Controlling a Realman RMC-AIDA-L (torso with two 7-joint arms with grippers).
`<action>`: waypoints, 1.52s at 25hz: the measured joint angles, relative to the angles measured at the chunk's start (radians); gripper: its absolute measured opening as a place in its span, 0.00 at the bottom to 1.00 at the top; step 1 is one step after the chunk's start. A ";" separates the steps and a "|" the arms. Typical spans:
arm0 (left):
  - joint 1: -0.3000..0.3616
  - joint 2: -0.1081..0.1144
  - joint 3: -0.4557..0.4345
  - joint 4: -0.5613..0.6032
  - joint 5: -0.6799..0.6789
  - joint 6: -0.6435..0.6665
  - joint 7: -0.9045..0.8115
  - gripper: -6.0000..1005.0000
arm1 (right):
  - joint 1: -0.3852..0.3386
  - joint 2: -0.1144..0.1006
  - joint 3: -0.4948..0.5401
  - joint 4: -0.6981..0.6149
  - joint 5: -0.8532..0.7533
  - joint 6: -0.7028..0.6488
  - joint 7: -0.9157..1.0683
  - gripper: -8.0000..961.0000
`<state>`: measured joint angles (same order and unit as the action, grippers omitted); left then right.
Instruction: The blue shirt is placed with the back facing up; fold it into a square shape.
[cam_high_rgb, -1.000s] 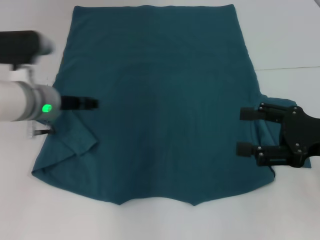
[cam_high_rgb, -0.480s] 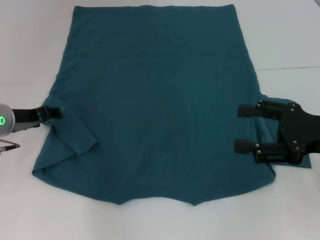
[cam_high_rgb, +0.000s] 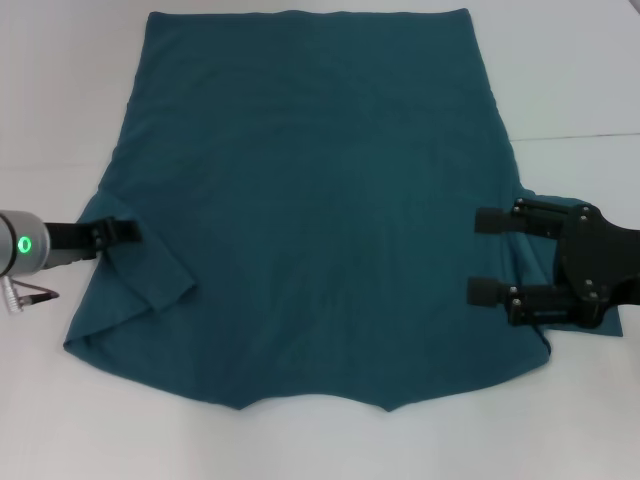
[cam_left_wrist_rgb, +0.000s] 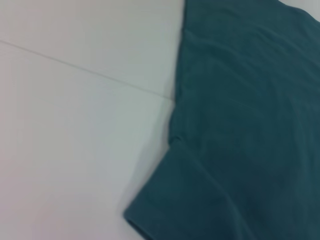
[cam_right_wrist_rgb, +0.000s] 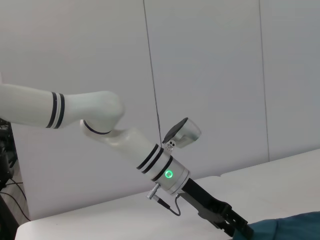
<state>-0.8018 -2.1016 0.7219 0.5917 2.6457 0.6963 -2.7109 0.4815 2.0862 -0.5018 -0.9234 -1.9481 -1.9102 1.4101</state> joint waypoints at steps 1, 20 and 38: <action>-0.008 0.000 0.002 -0.008 0.000 -0.001 0.001 0.71 | 0.000 0.000 0.000 0.000 0.000 0.000 0.000 0.95; -0.029 -0.008 0.009 -0.027 -0.006 -0.050 0.074 0.55 | -0.004 0.000 0.001 0.002 0.000 0.000 -0.004 0.95; -0.039 -0.038 0.046 -0.018 -0.009 -0.110 0.137 0.08 | 0.003 0.000 0.003 0.012 0.000 0.001 -0.003 0.95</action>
<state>-0.8404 -2.1391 0.7680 0.5741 2.6362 0.5860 -2.5744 0.4847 2.0862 -0.4989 -0.9110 -1.9482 -1.9097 1.4066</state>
